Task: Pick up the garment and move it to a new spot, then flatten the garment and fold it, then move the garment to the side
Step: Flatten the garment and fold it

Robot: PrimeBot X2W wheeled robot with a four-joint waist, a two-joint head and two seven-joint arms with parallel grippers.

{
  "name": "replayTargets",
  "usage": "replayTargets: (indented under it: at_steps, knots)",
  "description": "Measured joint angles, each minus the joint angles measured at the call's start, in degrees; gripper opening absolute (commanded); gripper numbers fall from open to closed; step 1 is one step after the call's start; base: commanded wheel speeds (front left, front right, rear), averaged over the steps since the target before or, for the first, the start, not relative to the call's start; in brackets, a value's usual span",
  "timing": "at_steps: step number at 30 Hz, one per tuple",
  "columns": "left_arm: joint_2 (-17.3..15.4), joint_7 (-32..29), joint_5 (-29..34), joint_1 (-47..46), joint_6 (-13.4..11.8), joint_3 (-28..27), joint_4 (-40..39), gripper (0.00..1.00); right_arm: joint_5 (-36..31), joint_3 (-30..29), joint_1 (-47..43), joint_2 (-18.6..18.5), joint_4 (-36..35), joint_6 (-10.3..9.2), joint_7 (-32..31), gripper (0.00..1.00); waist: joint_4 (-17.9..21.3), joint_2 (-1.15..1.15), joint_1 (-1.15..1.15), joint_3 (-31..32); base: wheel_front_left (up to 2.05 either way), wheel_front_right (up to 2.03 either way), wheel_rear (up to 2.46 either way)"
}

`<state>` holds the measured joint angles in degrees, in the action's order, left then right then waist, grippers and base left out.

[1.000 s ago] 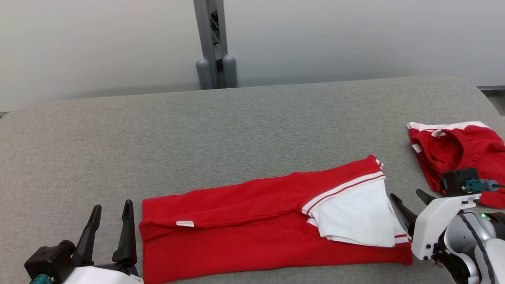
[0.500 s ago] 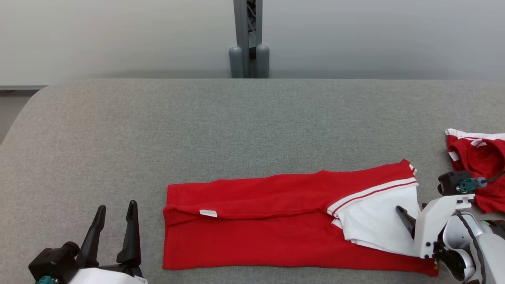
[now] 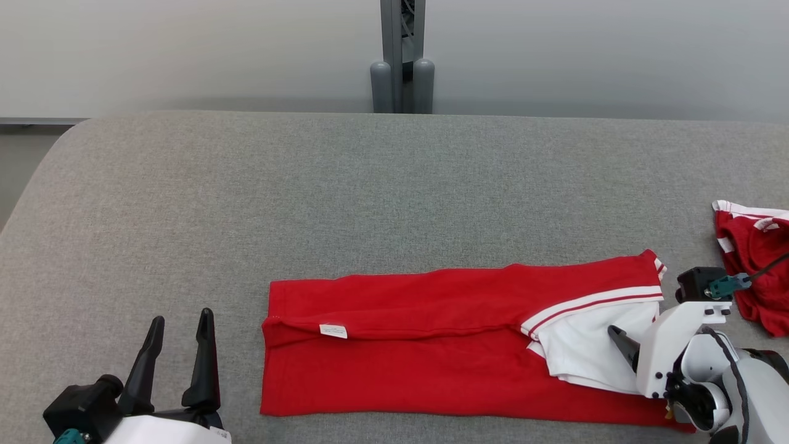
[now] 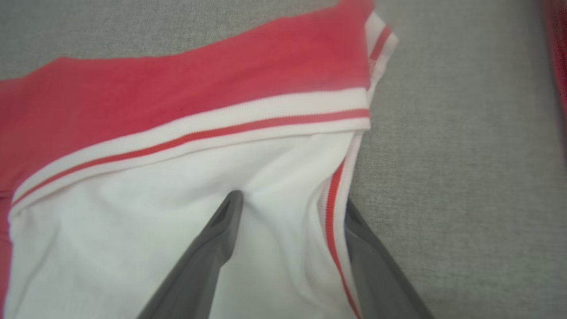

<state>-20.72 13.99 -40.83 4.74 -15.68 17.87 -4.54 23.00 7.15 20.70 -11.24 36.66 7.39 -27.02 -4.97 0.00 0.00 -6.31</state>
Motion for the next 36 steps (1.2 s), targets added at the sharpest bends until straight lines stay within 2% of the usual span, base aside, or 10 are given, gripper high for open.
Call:
replayTargets:
  at_steps: [1,2,3,8,18,27,36]
  knots:
    - [0.00,0.02,-0.01,0.01,0.00,-0.09,0.00,1.00,0.22,0.81,0.11,-0.09,-0.07,0.00,0.16,0.49,0.03,0.00,0.00,-0.01,0.00,0.00,0.00]
    - [0.01,0.14,-0.01,0.01,0.00,-0.16,0.00,1.00,0.22,1.59,0.22,-0.19,-0.12,0.00,0.36,0.41,0.09,0.00,0.00,-0.03,0.00,0.00,0.00]
    - [0.02,0.14,-0.01,0.01,0.00,-0.19,0.01,1.00,0.21,2.35,0.30,-0.32,-0.07,0.02,0.54,0.41,0.17,0.00,0.00,-0.04,0.00,0.00,0.00]
    - [0.14,0.16,-0.01,0.00,0.00,-0.26,0.13,1.00,-0.58,3.79,0.76,-0.58,0.89,0.12,2.09,0.00,0.59,0.00,-0.01,-0.06,0.00,0.00,0.00]
    - [0.38,0.42,-0.03,0.07,-0.02,-0.93,0.47,1.00,-1.57,3.33,2.48,-1.45,1.54,0.19,5.89,0.00,3.86,0.00,0.00,0.46,0.00,0.00,0.00]
    - [1.22,0.68,0.07,0.58,-0.01,-1.54,0.35,1.00,-1.34,1.79,2.69,-6.03,-5.64,0.12,4.60,0.00,8.34,0.00,0.00,1.35,0.00,0.00,0.00]
    - [1.78,0.75,0.44,0.55,0.45,-1.85,0.83,1.00,-0.56,2.05,1.48,-5.76,-12.47,0.12,1.60,0.00,10.76,0.00,0.00,1.70,0.00,0.00,0.00]
